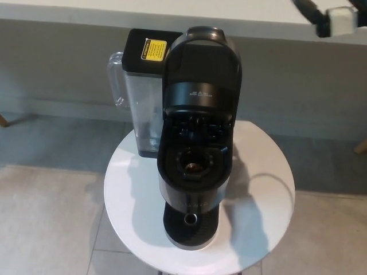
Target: A coffee maker is kept on a small desk and the robot walks towards it and uses its right hand to push down the lid of the coffee maker to close it
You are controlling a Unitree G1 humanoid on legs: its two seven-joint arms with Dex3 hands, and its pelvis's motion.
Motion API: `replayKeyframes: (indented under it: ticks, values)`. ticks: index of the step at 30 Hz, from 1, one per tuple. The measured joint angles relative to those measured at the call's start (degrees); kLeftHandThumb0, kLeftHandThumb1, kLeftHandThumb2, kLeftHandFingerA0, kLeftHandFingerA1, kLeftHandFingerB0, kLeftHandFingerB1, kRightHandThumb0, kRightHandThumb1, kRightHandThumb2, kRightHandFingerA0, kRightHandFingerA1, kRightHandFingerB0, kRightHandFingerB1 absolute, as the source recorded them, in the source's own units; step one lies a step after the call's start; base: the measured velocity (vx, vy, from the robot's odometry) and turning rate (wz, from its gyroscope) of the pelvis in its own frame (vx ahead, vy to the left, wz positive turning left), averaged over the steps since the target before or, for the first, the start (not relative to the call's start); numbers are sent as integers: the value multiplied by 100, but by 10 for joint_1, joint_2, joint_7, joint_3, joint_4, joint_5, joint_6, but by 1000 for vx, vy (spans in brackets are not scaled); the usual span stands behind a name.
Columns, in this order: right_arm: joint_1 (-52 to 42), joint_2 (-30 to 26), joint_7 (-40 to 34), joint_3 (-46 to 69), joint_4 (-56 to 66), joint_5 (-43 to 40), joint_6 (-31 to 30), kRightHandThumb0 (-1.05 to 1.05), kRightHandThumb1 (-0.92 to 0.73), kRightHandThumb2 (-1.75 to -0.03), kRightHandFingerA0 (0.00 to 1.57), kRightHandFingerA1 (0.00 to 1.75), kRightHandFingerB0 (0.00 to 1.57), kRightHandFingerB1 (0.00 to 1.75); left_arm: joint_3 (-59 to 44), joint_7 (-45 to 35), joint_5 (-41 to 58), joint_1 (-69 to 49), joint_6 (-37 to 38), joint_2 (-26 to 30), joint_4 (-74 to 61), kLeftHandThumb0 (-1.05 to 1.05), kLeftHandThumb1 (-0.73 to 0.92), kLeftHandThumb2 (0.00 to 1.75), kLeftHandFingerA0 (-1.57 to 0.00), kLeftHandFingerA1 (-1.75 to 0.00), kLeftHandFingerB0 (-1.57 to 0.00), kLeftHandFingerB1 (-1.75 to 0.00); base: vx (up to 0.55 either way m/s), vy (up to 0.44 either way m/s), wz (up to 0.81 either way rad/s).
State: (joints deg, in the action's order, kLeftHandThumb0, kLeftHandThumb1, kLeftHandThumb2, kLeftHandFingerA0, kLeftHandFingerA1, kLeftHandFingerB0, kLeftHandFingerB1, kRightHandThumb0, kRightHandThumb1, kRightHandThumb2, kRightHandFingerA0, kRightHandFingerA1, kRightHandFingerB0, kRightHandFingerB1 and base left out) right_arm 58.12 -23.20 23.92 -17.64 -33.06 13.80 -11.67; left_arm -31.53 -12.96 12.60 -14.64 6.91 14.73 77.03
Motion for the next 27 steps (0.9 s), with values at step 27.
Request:
replayKeyframes:
  ticks: [27]
  values:
    - [61, 137, 7, -85, -98, 76, -37, -98, -75, -117, 8, 53, 7, 31, 4, -3, -1, -12, 0, -9, -4, -90, 58, 102, 0, -55, -4, -26, 0, 0, 0]
